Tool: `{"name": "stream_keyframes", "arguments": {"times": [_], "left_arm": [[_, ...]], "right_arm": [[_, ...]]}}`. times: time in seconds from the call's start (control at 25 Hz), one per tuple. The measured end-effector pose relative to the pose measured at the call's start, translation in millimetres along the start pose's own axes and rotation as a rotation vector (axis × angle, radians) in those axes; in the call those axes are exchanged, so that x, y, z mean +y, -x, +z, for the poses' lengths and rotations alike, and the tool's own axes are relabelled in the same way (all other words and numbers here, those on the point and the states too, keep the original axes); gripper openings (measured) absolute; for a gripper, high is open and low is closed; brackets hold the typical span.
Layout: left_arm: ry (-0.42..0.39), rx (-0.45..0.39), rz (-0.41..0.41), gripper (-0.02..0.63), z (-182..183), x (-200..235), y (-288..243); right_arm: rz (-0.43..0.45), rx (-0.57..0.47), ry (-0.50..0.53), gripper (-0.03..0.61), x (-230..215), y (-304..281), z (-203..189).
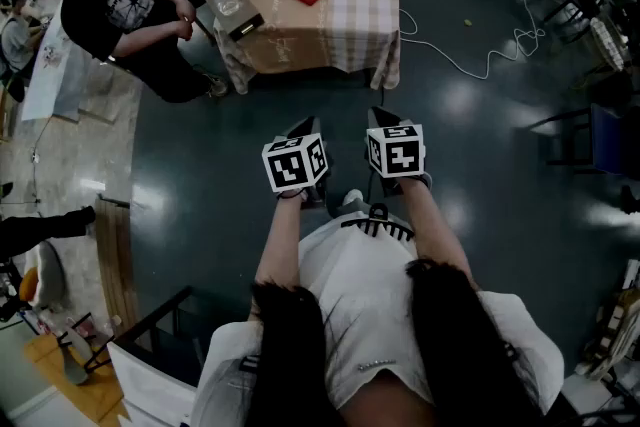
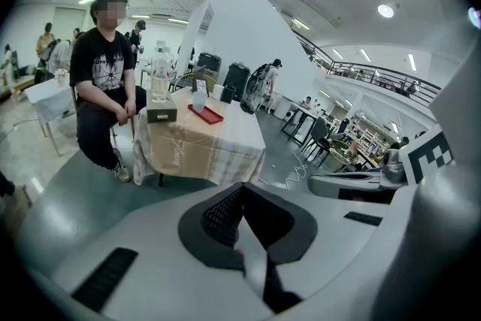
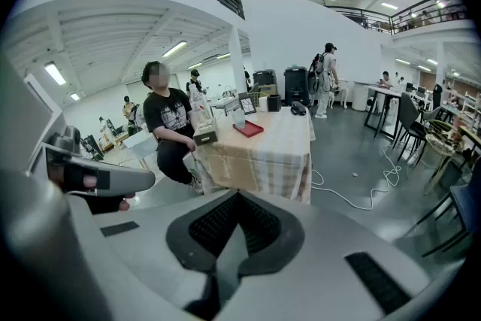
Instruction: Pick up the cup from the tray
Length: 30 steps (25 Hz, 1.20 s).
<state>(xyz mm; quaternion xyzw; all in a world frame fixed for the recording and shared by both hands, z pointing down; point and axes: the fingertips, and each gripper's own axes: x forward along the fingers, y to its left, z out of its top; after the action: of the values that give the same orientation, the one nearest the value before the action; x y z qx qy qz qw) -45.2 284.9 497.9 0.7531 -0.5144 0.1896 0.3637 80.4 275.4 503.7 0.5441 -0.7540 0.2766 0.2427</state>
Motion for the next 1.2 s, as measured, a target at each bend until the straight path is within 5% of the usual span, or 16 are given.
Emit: {"name": "stream_keyframes", "arguments": {"times": [1.2], "left_arm": [[0.004, 0.027, 0.011, 0.005, 19, 1, -25]], "right_arm": [[0.057, -0.002, -0.001, 0.009, -5, -23, 23]]}}
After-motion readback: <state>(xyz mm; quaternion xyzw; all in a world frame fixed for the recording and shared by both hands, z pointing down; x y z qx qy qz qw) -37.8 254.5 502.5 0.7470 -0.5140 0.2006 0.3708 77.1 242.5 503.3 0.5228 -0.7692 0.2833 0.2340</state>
